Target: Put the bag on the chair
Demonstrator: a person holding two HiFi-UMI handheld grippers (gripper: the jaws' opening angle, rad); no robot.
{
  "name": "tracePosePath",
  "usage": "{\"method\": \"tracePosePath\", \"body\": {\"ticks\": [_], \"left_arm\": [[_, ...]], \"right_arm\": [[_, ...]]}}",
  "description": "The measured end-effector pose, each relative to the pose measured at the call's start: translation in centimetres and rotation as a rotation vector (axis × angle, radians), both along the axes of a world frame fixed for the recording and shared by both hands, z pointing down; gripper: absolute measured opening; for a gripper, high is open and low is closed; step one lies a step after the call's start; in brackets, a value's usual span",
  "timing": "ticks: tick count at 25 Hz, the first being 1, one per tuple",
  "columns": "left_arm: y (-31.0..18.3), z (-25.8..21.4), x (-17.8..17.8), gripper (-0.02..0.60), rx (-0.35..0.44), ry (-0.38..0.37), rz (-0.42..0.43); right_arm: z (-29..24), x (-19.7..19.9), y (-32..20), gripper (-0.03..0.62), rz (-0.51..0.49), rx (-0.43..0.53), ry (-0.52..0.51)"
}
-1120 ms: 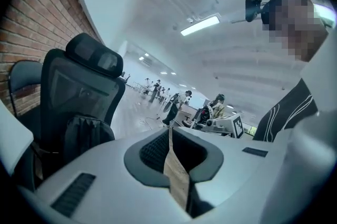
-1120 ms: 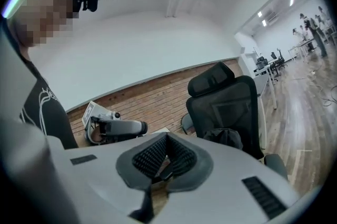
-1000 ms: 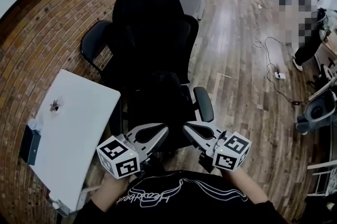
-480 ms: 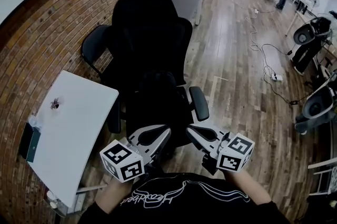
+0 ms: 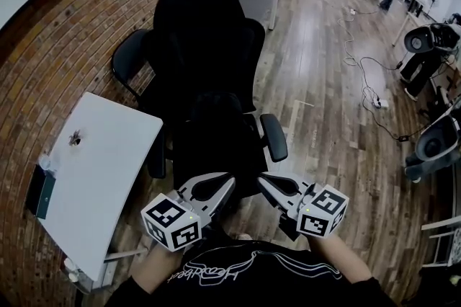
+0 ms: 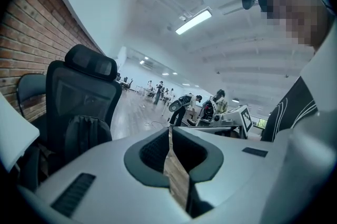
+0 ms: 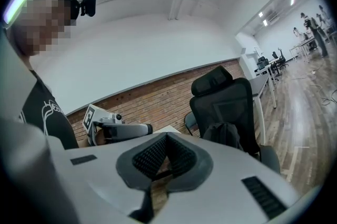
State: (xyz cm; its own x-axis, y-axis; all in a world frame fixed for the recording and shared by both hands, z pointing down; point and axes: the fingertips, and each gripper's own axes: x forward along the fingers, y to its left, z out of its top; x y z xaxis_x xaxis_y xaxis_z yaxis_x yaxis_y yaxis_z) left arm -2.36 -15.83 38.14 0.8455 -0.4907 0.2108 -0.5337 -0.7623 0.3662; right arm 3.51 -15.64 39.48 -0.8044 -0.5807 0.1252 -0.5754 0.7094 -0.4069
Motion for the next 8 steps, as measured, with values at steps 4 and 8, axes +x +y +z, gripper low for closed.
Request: {"method": "tracePosePath", "body": {"ticks": [4,8], "left_arm": [[0.04,0.23,-0.25,0.043,-0.004,-0.003,-0.011],[-0.01,0.76,-0.23,0.043,-0.003,-0.024,-0.015]], "right_arm": [[0.57,0.11,0.09,-0.006,0.005,-0.028,-0.010],[0.78,0.20,0.04,-0.005,0.007,-0.030,-0.003]]}}
